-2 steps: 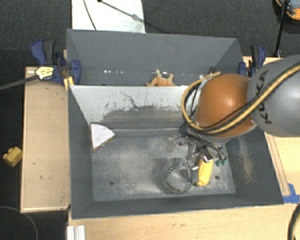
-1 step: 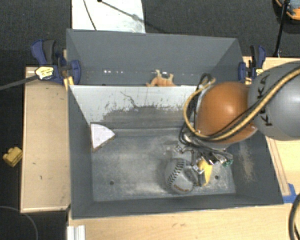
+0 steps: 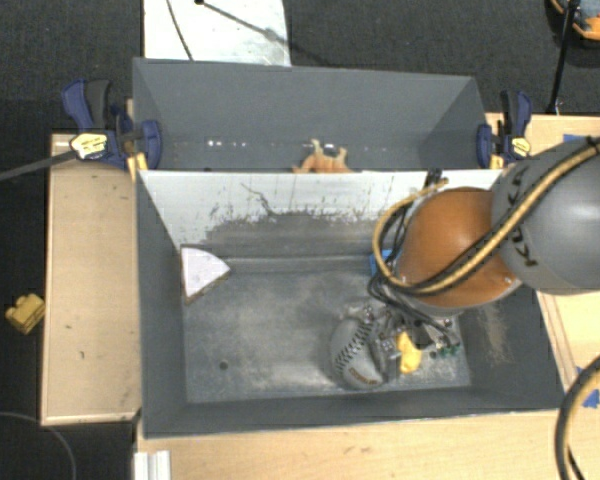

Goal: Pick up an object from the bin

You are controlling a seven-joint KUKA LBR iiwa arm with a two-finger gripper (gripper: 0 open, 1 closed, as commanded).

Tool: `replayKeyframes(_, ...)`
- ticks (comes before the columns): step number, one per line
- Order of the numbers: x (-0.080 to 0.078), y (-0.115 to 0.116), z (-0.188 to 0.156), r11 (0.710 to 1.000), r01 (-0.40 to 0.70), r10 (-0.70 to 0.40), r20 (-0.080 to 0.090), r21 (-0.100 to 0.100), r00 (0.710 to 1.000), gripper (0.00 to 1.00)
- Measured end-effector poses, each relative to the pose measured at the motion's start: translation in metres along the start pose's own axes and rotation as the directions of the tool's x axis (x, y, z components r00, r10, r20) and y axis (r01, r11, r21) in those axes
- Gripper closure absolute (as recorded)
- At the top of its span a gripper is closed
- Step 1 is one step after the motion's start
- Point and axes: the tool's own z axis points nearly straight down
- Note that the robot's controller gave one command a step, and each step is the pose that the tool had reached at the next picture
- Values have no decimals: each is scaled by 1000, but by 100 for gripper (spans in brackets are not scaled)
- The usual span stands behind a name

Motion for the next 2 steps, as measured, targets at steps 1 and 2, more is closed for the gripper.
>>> replayKeyframes(1,0,0,0,1000,-1,1,0,0,1000,100)
replayKeyframes(2,9,6,-48,1000,-6,6,-13,-8,1000,100)
